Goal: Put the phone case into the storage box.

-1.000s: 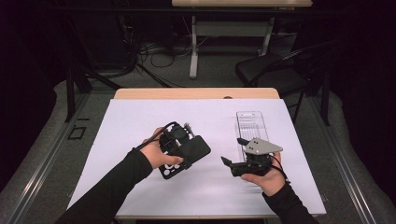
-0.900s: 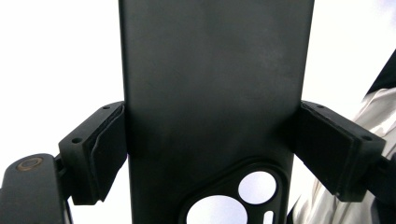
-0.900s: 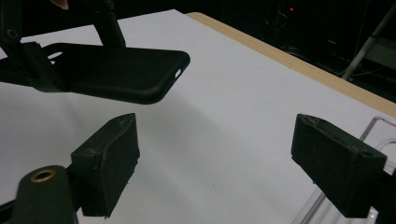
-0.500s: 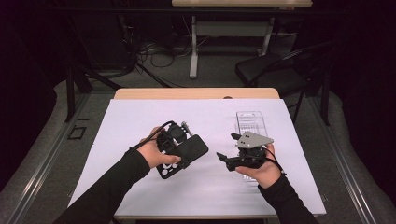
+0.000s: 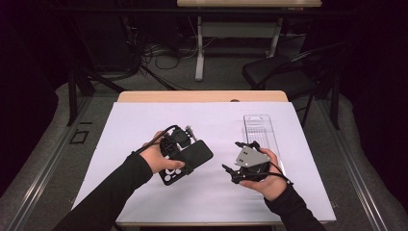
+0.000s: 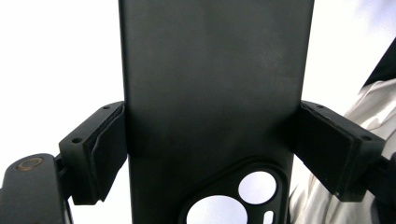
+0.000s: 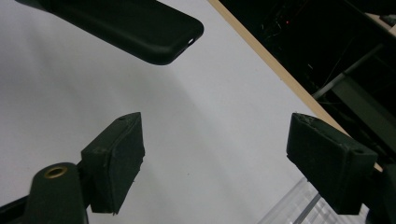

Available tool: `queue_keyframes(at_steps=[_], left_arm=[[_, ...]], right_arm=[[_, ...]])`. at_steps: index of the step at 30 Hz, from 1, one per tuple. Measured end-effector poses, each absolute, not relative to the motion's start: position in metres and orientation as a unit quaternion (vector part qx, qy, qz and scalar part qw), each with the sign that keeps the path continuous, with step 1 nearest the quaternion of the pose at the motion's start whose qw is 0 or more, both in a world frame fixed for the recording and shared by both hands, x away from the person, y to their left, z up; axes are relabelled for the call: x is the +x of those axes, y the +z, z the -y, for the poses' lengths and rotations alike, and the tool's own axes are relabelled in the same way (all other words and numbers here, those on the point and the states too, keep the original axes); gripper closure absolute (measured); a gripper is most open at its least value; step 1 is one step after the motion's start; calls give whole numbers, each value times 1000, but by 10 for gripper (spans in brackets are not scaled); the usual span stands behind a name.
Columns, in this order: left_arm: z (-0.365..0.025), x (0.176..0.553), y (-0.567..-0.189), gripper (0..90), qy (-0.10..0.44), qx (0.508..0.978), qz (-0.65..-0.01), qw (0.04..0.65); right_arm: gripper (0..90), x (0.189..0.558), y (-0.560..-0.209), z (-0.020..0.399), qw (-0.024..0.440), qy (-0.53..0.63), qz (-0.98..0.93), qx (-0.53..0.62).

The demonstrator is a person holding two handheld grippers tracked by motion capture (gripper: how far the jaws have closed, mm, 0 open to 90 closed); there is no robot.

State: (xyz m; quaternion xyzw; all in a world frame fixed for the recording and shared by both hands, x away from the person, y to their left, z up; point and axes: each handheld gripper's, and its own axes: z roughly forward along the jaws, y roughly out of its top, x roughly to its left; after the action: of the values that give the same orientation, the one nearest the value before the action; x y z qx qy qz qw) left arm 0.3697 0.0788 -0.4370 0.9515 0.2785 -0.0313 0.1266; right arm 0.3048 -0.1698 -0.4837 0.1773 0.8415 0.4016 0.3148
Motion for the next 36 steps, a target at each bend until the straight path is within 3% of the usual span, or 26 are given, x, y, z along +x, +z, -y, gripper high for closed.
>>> queue_keyframes(at_steps=[15, 36], left_arm=[[-69, 370, -439, 143, -44, 954, -270, 122], [-46, 364, -437, 143, -54, 960, -249, 114]], right_arm=[[237, 294, -492, 159, 396, 360, -840, 93], [240, 288, -500, 151, 425, 327, -843, 38]])
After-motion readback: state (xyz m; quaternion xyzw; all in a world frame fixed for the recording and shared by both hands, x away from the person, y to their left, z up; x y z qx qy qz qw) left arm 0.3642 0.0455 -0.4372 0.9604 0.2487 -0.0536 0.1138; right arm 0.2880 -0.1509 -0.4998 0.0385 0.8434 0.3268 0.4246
